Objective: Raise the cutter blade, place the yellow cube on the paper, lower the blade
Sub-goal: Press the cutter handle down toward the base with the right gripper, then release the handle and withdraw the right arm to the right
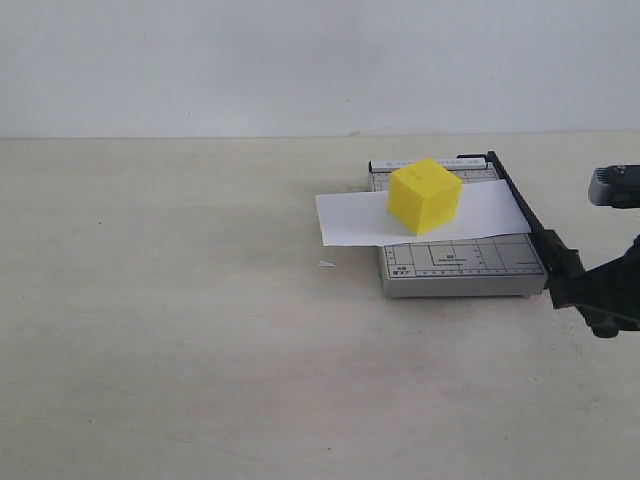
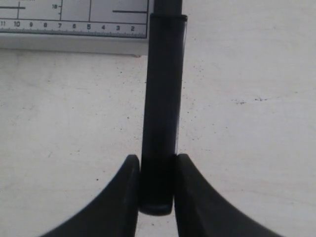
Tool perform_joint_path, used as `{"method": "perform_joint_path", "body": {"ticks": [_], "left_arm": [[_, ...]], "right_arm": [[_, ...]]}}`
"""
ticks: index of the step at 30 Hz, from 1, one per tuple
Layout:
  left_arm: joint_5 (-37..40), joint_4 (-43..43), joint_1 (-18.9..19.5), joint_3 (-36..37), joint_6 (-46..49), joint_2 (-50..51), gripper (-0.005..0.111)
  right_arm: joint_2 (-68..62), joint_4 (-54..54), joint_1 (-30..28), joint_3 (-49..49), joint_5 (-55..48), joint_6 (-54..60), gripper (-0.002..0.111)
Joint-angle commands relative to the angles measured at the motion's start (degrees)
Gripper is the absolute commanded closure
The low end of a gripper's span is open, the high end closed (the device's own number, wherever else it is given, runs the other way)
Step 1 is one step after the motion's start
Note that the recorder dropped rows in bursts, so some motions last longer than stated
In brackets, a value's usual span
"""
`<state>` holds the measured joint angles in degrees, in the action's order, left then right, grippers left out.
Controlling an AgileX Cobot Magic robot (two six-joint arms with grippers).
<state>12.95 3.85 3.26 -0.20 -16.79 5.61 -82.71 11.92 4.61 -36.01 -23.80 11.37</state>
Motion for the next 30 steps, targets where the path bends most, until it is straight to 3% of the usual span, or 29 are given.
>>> {"method": "perform_joint_path", "body": {"ticks": [1,7,15,21,24,27,30], "left_arm": [[-1.0,0.1,-0.5,0.2,-0.4,0.4,0.102],[-1.0,0.1,-0.5,0.2,-0.4,0.4,0.102],[-1.0,0.1,-0.5,0.2,-0.4,0.4,0.102],[-0.9,0.1,-0.5,0.2,-0.4,0.4,0.102],[-0.9,0.1,-0.5,0.2,-0.4,0.4,0.102],[-0.9,0.1,-0.5,0.2,-0.4,0.4,0.102],[-0.9,0.1,-0.5,0.2,-0.4,0.4,0.102]], "right_arm": [[-1.3,2.4,0.6,1.3,-6.1,1.1,0.108],[-1.3,2.4,0.6,1.3,-4.7,0.5,0.074],[2.9,-1.3,0.6,0.4,-13.3,-1.7,0.074],[17.7,-3.2,0.6,-0.1,-20.5,-9.5,0.074],[29.2,-2.2,0.6,-0.1,-16.5,-12.1,0.075],[43.7,-0.8,0.6,0.0,-6.1,-10.0,0.075],[56.8,-1.0,0.6,0.0,1.9,-6.5,0.091]]}}
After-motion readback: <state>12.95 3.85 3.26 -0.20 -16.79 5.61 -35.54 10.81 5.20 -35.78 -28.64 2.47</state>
